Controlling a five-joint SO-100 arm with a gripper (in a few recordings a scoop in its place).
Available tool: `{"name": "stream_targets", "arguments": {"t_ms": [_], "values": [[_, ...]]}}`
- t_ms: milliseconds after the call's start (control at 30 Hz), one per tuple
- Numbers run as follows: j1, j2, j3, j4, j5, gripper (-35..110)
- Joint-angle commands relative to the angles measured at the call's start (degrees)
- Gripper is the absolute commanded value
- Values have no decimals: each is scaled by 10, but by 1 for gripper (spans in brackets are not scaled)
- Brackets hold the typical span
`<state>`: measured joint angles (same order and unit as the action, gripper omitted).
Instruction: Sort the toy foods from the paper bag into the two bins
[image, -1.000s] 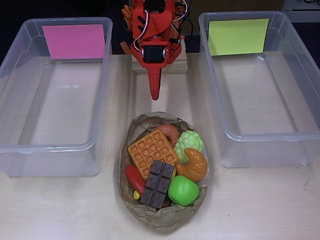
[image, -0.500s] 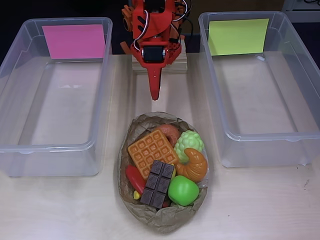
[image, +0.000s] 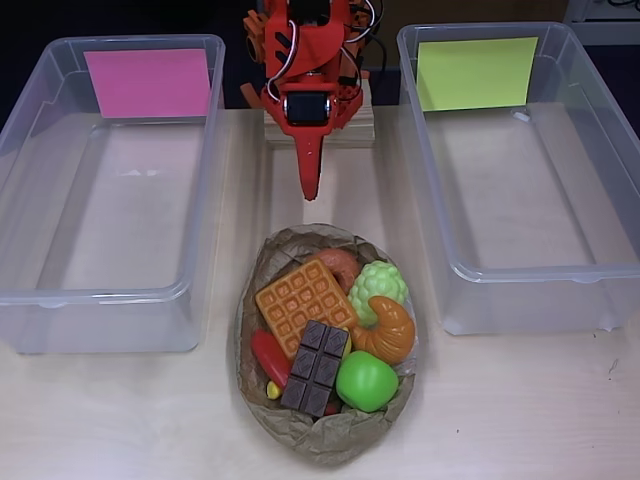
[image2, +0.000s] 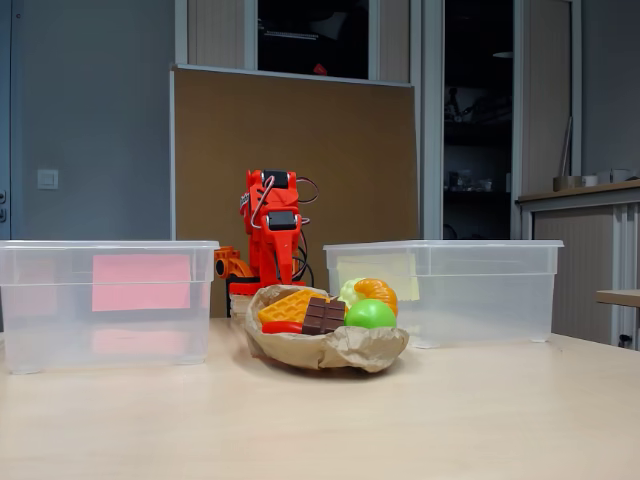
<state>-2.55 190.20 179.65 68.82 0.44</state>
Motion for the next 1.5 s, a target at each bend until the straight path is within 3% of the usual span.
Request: {"name": "stream_targets", "arguments": {"t_ms": [0, 1333, 1467], "values": [[-13, 3, 4, 8, -6, 0], [-11, 2, 4, 7, -6, 0], [-10, 4, 4, 9, -18, 5]]}}
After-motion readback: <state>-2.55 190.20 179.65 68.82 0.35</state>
